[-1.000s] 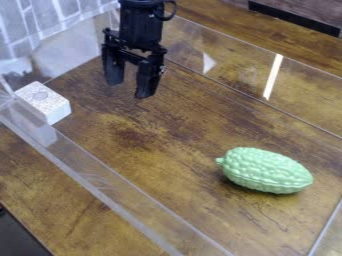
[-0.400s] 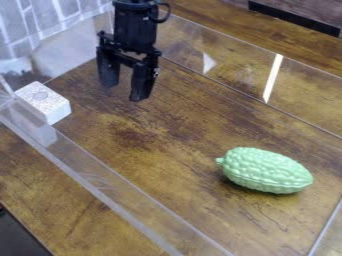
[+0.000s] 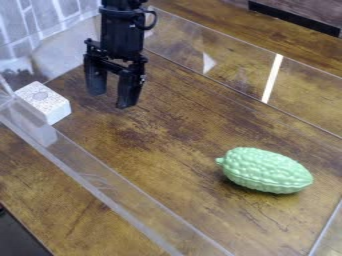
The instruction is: Remove the white object from inside the blue tray and put it on the table
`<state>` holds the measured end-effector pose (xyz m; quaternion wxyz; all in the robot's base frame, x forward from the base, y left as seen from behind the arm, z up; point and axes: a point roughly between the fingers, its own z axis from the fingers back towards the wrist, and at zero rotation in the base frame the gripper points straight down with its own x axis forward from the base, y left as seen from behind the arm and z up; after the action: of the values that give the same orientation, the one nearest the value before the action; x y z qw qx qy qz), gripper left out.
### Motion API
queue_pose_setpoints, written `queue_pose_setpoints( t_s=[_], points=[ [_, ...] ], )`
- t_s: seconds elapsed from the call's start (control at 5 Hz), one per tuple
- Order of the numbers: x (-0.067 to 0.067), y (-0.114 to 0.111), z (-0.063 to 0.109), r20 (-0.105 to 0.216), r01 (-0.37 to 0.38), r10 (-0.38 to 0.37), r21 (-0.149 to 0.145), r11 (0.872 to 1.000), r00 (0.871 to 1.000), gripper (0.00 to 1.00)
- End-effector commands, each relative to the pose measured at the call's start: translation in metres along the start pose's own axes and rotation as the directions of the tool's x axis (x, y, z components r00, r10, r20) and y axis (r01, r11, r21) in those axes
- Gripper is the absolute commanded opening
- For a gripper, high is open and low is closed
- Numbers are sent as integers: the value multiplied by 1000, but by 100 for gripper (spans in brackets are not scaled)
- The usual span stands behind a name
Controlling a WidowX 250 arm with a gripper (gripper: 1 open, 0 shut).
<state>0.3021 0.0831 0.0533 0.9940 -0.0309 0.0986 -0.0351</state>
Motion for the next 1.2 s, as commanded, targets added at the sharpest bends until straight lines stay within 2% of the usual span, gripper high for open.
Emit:
queue_pose_setpoints(
  t_s=[0.0,0.4,1.0],
  points=[
    [-10,10,30,89,-32,29,27,999,996,100],
    [-21,14,35,104,-40,37,35,999,994,100],
    [-22,22,32,116,-60,56,31,998,992,100]
  ],
)
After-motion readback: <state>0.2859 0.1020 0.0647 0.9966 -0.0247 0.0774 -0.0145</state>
